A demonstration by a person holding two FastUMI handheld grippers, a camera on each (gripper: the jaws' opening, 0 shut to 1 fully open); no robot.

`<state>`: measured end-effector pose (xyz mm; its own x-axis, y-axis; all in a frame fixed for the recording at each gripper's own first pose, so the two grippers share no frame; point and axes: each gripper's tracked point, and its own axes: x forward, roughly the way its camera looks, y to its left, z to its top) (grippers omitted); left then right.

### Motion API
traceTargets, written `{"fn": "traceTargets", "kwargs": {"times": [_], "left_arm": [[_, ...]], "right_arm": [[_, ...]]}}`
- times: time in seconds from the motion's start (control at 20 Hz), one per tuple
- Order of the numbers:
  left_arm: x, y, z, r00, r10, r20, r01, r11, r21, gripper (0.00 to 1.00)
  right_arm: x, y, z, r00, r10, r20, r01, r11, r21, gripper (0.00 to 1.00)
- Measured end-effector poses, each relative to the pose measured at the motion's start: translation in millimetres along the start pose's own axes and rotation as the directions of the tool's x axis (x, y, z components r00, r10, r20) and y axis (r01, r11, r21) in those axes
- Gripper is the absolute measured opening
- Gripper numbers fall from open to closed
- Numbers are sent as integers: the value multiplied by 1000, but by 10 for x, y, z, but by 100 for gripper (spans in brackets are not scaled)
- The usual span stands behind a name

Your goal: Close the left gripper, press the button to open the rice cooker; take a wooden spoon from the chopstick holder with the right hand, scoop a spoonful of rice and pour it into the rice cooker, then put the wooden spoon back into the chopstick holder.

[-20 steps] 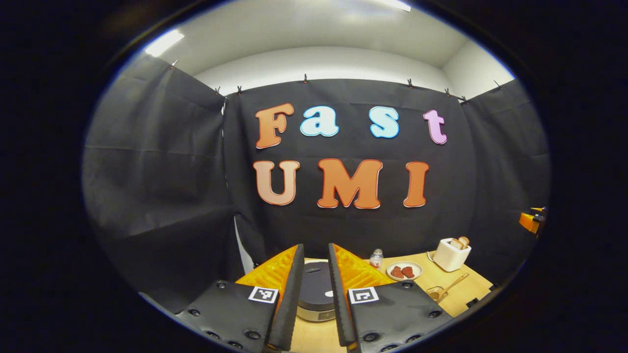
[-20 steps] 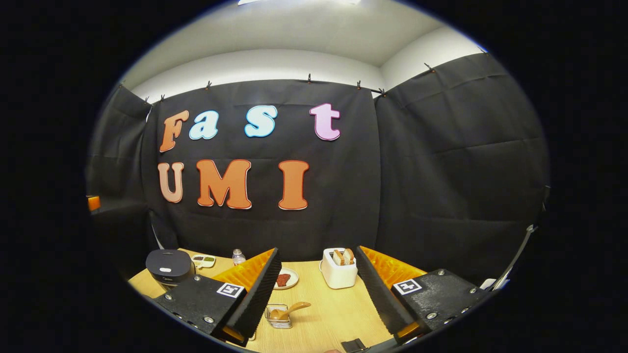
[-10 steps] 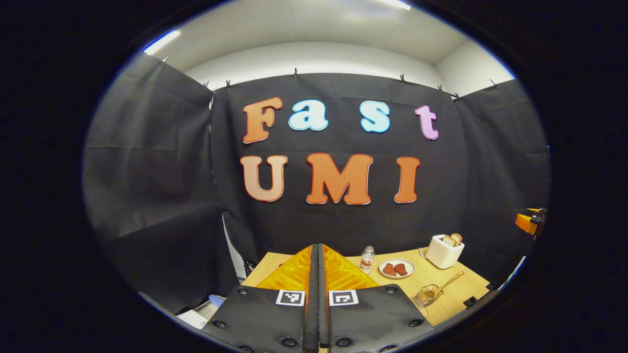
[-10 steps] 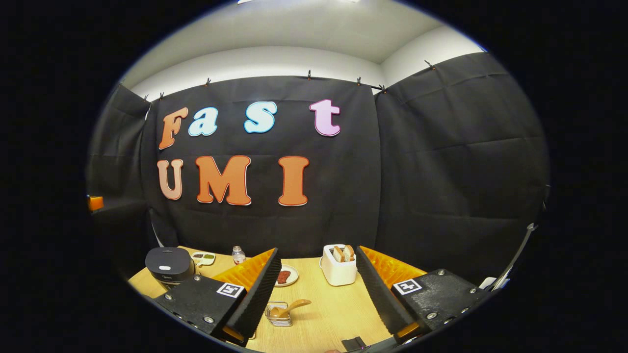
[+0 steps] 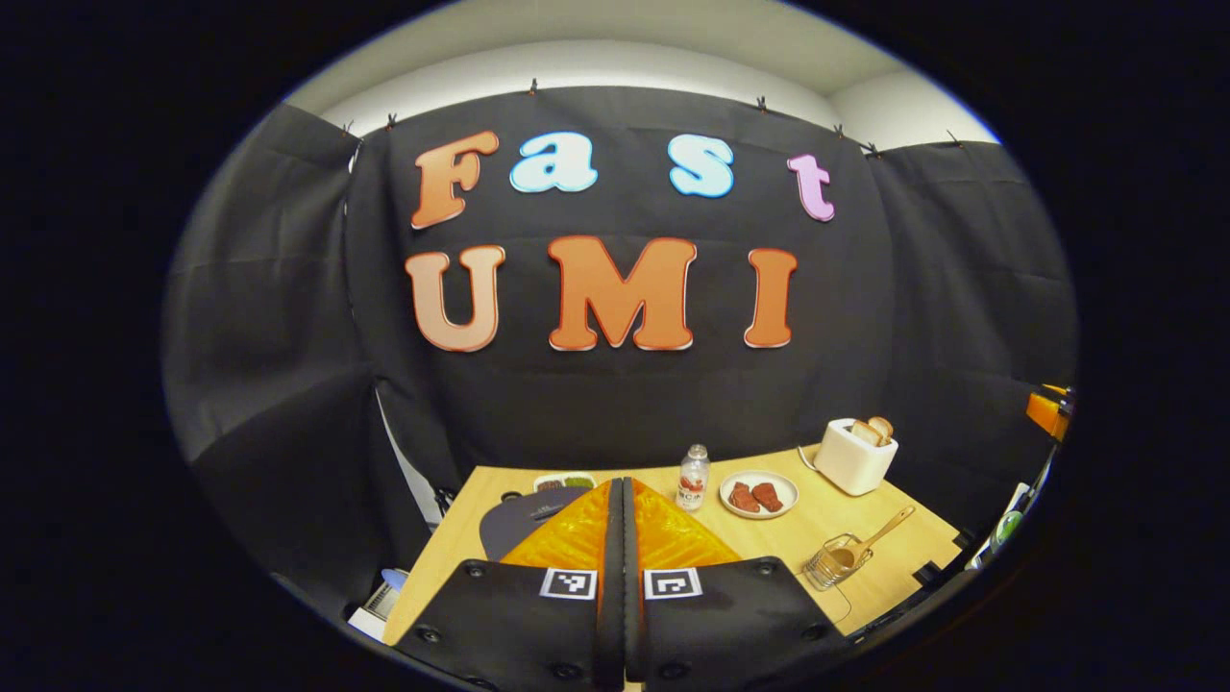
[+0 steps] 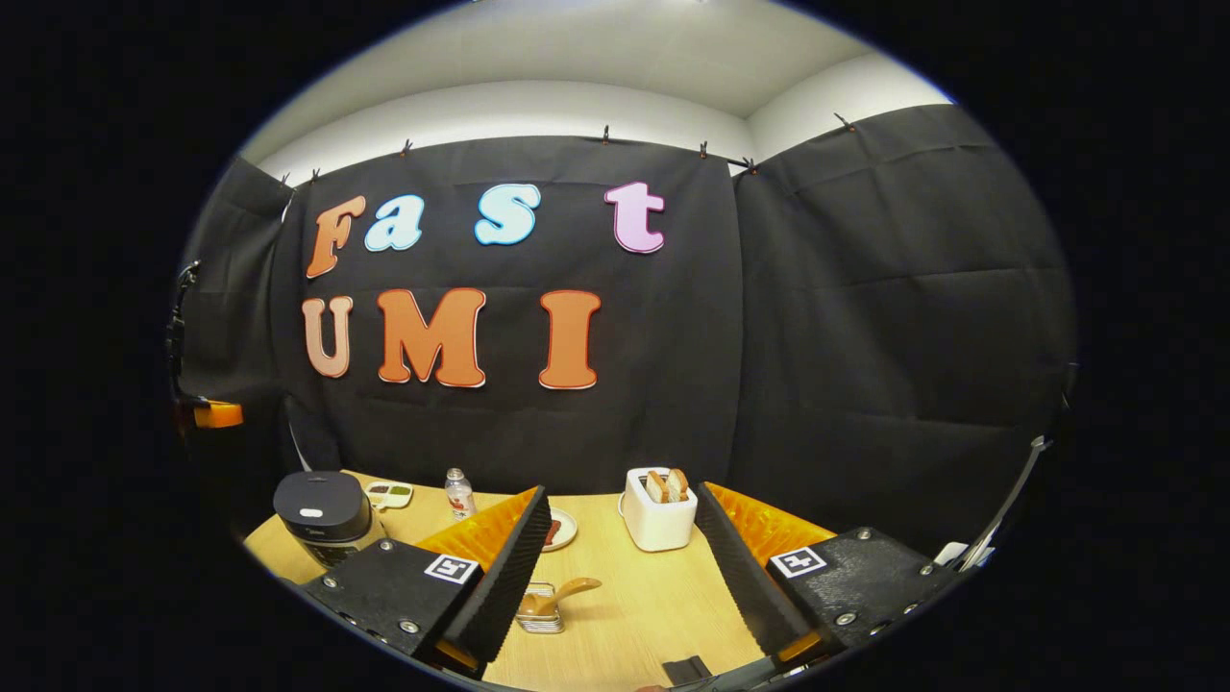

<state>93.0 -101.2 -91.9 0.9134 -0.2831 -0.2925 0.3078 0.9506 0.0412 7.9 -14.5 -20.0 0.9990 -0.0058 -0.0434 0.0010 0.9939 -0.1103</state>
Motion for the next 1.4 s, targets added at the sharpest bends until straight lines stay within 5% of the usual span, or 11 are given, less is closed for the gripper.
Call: {"fn": "traceTargets", "kwargs": {"times": [0.4, 0.75, 1.05, 1.25, 1.4], "left_arm": [[861, 189, -1027, 977, -2, -213, 1, 1000, -4, 4], [1006, 162, -1742, 933, -16, -359, 10, 1000, -20, 5], [980, 192, -1794, 932, -39, -362, 0, 994, -108, 5], [972, 163, -1850, 939, 39, -341, -16, 998, 68, 5], [999, 140, -1762, 936, 41, -349, -22, 998, 58, 5]], "right_arm": [[36, -87, -225, 999, 9, -53, -6, 998, 56, 95], [101, -273, -397, 996, -38, -86, 41, 998, 39, 95], [108, -200, -518, 993, -25, -113, 29, 999, 36, 95], [117, -187, -577, 992, -21, -125, 24, 999, 28, 95], [123, -195, -571, 992, -22, -121, 26, 999, 34, 95]]}}
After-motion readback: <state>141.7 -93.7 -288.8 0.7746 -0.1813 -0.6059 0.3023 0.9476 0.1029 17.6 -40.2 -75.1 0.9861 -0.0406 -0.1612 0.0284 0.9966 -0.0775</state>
